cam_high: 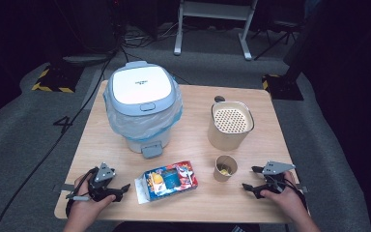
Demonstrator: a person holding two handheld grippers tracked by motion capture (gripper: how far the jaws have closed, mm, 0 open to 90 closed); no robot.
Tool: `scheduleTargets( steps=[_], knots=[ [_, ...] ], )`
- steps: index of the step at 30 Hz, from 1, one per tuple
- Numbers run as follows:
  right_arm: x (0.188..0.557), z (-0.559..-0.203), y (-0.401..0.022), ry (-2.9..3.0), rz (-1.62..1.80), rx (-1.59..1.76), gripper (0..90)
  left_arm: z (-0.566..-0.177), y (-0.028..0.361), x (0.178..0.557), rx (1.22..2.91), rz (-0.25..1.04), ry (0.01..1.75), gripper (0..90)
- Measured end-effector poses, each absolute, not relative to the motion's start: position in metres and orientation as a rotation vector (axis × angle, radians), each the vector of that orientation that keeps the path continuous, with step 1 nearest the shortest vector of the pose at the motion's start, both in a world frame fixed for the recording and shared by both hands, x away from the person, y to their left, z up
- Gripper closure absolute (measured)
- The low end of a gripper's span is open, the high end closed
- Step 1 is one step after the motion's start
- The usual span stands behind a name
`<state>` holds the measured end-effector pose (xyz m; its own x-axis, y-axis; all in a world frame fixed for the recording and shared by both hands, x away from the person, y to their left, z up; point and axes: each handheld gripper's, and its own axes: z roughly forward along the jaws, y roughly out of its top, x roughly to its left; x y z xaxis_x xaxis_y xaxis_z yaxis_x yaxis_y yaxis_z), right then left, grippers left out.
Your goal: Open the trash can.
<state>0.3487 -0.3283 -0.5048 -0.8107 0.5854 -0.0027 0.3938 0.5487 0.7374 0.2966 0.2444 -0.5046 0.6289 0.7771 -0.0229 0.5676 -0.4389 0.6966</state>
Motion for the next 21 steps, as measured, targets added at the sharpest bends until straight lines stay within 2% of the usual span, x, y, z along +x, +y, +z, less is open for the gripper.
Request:
scheduleTargets(
  steps=[2, 4, 6, 10, 14, 17, 19, 21],
  knots=[
    [0.349, -0.505, -0.328, 2.538, 1.116, 0.819, 16.4, -0.503, 0.247, 0.295, 2.167, 0.396, 1.040, 25.0],
    [0.349, -0.505, -0.328, 2.538, 1.117, 0.820, 16.5, -0.500, 0.251, 0.294, 2.182, 0.389, 1.038, 34.8],
    [0.349, -0.505, -0.329, 2.533, 1.119, 0.826, 18.4, -0.495, 0.254, 0.293, 2.167, 0.400, 1.025, 37.2],
    [0.349, -0.504, -0.330, 2.518, 1.124, 0.841, 21.4, -0.480, 0.260, 0.290, 2.091, 0.365, 1.002, 51.5],
    [0.349, -0.504, -0.330, 2.516, 1.123, 0.842, 21.8, -0.464, 0.264, 0.287, 2.022, 0.320, 1.001, 71.9],
    [0.349, -0.504, -0.330, 2.516, 1.124, 0.842, 21.9, -0.454, 0.263, 0.287, 1.999, 0.326, 0.980, 83.2],
    [0.349, -0.504, -0.330, 2.516, 1.124, 0.841, 21.9, -0.449, 0.262, 0.287, 1.985, 0.317, 0.956, 88.8],
    [0.349, -0.504, -0.330, 2.516, 1.123, 0.840, 22.1, -0.445, 0.260, 0.288, 1.970, 0.287, 0.904, 90.0]
  ],
)
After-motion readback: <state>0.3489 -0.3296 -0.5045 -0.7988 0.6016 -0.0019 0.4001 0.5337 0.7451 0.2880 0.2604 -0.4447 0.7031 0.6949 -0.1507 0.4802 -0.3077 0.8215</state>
